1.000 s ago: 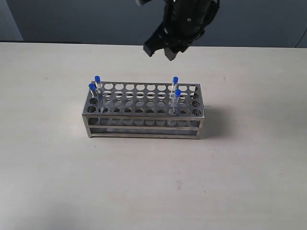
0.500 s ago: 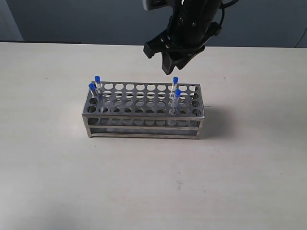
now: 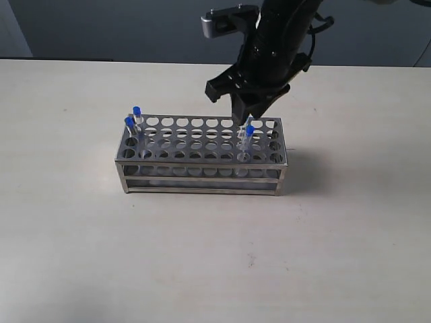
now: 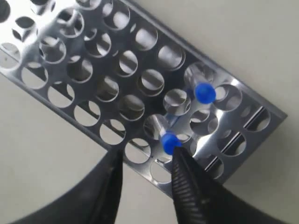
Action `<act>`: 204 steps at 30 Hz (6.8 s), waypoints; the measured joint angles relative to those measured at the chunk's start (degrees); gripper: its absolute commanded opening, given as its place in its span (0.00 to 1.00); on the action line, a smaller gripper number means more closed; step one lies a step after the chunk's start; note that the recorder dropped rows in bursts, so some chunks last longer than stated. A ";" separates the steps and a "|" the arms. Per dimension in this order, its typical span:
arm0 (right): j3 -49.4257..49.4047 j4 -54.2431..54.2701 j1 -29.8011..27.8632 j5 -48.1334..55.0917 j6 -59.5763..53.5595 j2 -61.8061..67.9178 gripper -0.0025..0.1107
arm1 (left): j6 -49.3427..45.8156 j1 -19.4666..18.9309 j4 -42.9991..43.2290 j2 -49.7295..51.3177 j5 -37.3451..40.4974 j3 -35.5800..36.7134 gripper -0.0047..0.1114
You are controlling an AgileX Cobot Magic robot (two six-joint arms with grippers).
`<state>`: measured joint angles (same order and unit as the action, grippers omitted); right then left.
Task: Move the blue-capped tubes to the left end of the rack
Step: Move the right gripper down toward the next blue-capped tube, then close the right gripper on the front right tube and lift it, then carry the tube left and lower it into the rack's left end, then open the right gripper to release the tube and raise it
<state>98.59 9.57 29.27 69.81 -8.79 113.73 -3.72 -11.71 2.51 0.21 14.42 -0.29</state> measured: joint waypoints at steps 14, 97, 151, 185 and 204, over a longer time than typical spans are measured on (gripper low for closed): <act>-2.69 -1.59 0.00 -0.23 0.00 0.15 0.33 | 0.00 0.00 0.00 0.00 0.00 0.00 0.04; -2.77 1.20 5.36 -12.38 -8.73 -11.75 0.02 | 0.00 0.00 0.00 0.00 0.00 0.00 0.04; 14.05 1.24 16.54 -9.76 -23.75 6.68 0.02 | 0.00 0.00 0.00 0.00 0.00 0.00 0.04; 14.18 2.18 16.54 -16.03 -23.53 11.61 0.02 | 0.00 0.00 0.00 0.00 0.00 0.00 0.04; 14.48 3.71 16.58 -18.42 -23.43 14.79 0.02 | 0.00 0.00 0.00 0.00 0.00 0.00 0.04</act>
<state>113.07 13.28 45.85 51.39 -32.21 128.52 -3.72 -11.71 2.51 0.21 14.42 -0.29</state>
